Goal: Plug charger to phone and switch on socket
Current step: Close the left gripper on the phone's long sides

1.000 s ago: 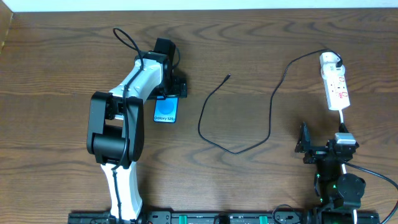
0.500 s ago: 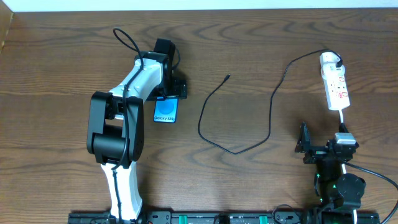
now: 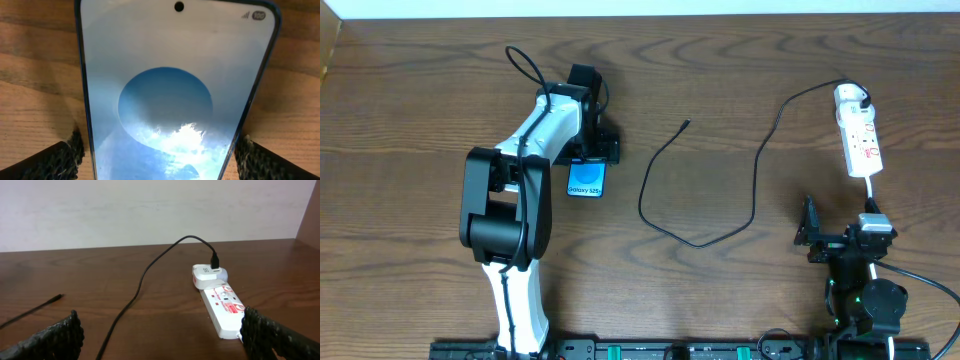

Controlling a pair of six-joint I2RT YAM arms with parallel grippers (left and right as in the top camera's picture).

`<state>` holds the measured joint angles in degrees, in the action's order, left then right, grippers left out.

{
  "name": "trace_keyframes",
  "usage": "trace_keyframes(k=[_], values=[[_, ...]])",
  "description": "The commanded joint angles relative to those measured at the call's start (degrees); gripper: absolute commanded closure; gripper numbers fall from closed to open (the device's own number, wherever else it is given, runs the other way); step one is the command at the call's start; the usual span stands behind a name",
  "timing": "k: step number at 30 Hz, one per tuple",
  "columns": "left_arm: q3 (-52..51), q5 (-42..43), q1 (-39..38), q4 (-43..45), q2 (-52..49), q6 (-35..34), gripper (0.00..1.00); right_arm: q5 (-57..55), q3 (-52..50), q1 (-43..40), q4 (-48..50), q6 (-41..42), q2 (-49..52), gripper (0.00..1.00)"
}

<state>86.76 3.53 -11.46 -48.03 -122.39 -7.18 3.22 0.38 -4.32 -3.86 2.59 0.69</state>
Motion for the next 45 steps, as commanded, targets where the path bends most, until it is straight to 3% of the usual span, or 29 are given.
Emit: trace_keyframes(k=[1, 24, 28, 45], values=[[-1.6, -1.2, 0.0, -1.4, -3.6, 1.4, 0.03, 0.3, -0.1, 0.3, -0.2, 0.8, -0.2, 0.01], [-1.6, -1.2, 0.0, -1.8, -3.6, 1.4, 0.04, 0.3, -0.1, 0.3, -0.2, 0.8, -0.2, 0.01], [-1.6, -1.2, 0.0, -1.9, -3.6, 1.4, 0.12, 0.3, -0.1, 0.3, -0.2, 0.7, -0.2, 0.01], [-1.6, -1.2, 0.0, -0.9, -3.6, 1.4, 0.17, 0.3, -0.1, 0.3, -0.2, 0.7, -0.2, 0.01]])
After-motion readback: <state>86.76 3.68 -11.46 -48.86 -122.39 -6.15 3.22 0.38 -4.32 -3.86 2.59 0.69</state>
